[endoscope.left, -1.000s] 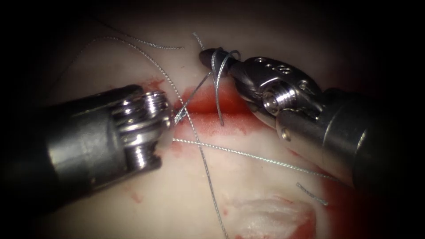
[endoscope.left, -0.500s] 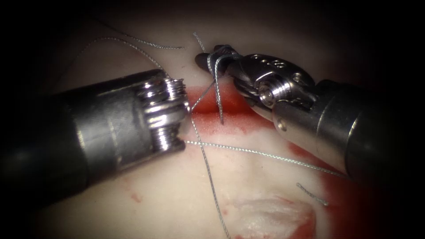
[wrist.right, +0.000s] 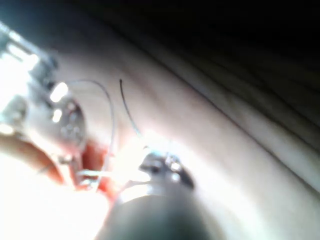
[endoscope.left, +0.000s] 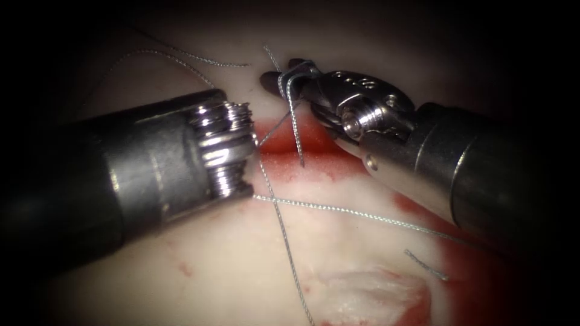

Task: Wound Closure

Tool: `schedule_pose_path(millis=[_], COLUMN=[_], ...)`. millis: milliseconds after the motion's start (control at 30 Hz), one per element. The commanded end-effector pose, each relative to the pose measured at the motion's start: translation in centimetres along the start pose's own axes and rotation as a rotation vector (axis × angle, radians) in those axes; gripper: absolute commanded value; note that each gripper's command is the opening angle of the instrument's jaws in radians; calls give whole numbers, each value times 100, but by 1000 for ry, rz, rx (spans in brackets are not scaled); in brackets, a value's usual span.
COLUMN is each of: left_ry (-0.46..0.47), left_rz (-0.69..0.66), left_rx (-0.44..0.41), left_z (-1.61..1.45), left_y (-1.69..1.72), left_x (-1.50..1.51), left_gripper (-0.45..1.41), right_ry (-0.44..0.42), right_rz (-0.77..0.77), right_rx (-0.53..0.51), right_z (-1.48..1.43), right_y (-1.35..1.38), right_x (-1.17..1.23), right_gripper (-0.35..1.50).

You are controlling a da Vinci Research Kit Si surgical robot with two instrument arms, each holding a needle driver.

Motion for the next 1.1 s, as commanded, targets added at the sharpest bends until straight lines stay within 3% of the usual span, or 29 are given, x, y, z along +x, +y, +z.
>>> schedule_pose_path(millis=[33, 100, 367, 433, 467, 500, 600, 1100], left_ry=[-4, -3, 3, 2, 2, 2, 5, 14], left_rz=[-6, -7, -13, -13, -13, -13, -13, -29], left_rx=[-4, 1, 7, 9, 9, 9, 9, 14], left_z=[-8, -7, -4, -4, -4, -4, -3, -4], left_y=[6, 6, 5, 5, 5, 5, 5, 9], left_x=[-10, -10, -10, -10, -10, -10, -10, -5], left_gripper=[-45, -45, -45, -45, -45, -45, -45, -45], right_ry=[1, 4, 7, 8, 5, 5, 11, 4], right_rz=[-2, -3, -13, -19, -8, -8, -6, 8], right_rx=[-4, -9, -19, -20, -22, -22, -19, 66], right_z=[11, 16, 25, 25, 25, 25, 25, 8], right_y=[-1, -2, -1, -1, -1, -1, 0, 7], right_x=[9, 9, 1, 1, 1, 1, 1, 15], right_gripper=[36, 44, 47, 24, -3, -3, -35, -35])
